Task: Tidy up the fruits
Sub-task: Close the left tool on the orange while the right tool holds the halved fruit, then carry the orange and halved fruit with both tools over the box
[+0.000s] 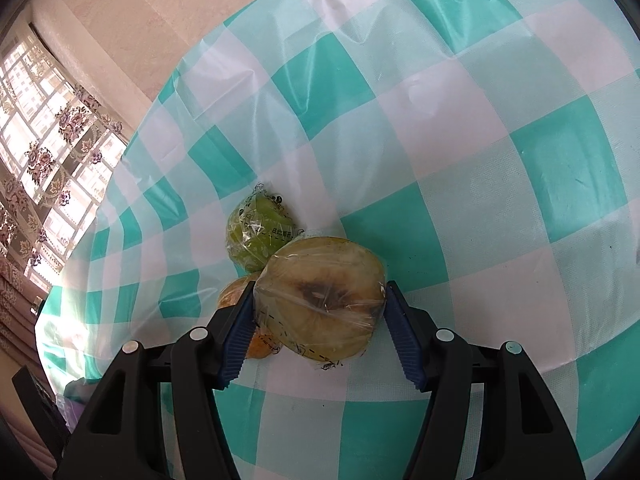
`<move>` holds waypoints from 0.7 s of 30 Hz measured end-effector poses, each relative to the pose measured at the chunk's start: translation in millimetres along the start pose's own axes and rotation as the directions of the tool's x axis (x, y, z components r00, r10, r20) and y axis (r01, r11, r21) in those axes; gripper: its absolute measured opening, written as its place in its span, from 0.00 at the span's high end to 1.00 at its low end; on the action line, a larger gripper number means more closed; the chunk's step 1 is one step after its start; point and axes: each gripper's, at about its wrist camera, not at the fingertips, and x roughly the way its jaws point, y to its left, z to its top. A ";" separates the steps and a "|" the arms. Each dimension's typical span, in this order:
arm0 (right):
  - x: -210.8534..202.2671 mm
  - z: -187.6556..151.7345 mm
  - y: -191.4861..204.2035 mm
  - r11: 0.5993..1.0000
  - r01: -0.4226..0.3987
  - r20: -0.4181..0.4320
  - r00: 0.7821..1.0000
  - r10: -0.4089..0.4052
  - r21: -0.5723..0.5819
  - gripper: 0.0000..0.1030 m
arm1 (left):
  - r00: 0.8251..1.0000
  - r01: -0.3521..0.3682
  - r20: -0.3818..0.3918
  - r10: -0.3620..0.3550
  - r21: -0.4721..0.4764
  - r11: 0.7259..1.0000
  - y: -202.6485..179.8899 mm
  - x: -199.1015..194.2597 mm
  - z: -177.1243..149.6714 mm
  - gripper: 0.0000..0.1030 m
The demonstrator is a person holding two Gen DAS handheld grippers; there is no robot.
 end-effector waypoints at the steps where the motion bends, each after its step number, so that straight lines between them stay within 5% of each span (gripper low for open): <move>1: -3.7 -0.8 -2.0 1.000 -0.008 0.011 1.000 0.008 0.010 0.41 | 1.000 0.013 -0.001 -0.013 0.002 1.000 -0.5 -1.6 -2.4 0.61; 21: -100.4 -97.0 -1.6 1.000 -0.012 0.057 0.998 0.012 -0.002 0.41 | 0.988 0.153 -0.034 -0.149 0.160 0.975 -4.1 -87.2 -92.5 0.61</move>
